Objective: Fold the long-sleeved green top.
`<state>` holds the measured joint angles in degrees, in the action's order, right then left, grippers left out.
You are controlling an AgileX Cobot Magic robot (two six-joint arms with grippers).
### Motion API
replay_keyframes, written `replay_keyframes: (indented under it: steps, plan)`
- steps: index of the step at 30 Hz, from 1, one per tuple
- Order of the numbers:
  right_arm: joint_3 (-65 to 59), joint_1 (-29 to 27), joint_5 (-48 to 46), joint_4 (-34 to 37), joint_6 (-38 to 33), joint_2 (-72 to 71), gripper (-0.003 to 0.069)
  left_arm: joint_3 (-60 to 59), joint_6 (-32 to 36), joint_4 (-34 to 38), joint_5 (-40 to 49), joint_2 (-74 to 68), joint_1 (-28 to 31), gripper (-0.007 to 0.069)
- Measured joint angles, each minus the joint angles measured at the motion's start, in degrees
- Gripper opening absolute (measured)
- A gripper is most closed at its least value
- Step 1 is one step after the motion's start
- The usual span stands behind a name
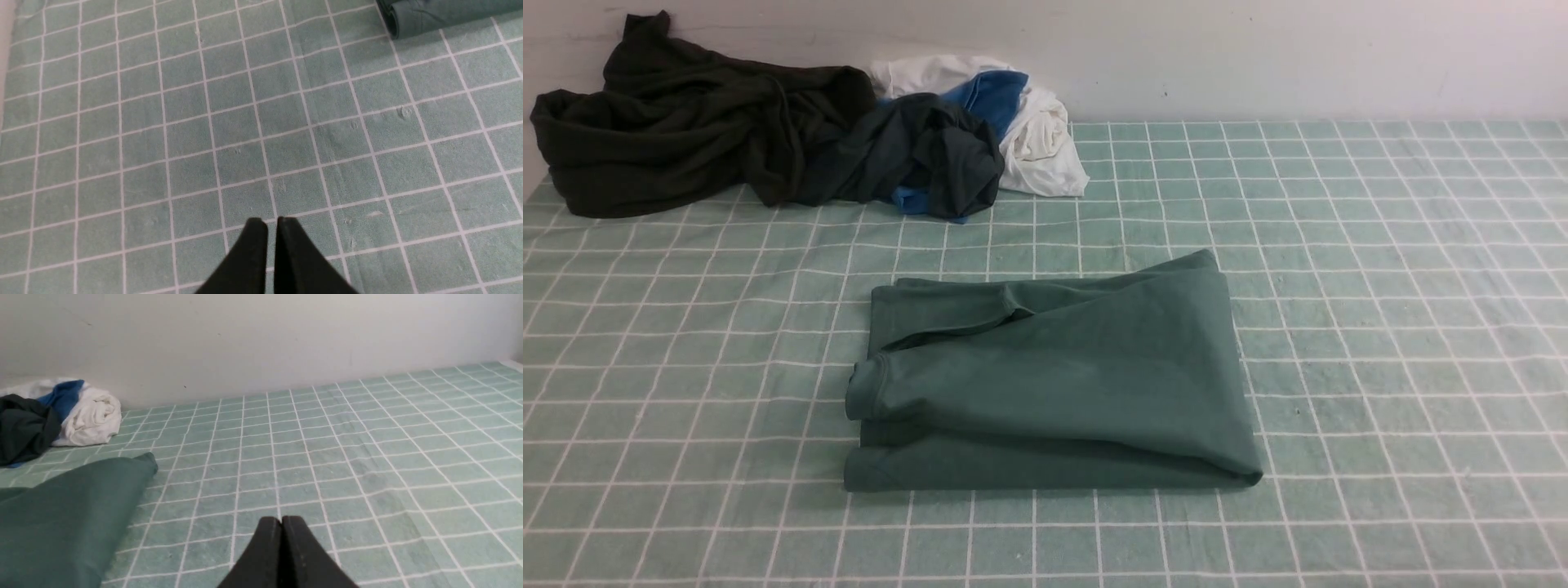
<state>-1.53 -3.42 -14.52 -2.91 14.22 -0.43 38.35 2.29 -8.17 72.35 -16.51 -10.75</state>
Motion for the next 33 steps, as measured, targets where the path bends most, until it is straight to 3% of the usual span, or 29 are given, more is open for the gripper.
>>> replay_keyframes:
  steps: [7,33]
  plan:
    - [0.1,-0.7,-5.1,-2.2,1.5,-0.2,-0.0014,0.0,0.0,0.0,0.1,0.0,0.0,0.0020]
    - [0.1,-0.7,-5.2,-2.3,1.2,-0.2,-0.0014,0.0,0.0,-0.1,0.1,0.0,0.0,0.0020]
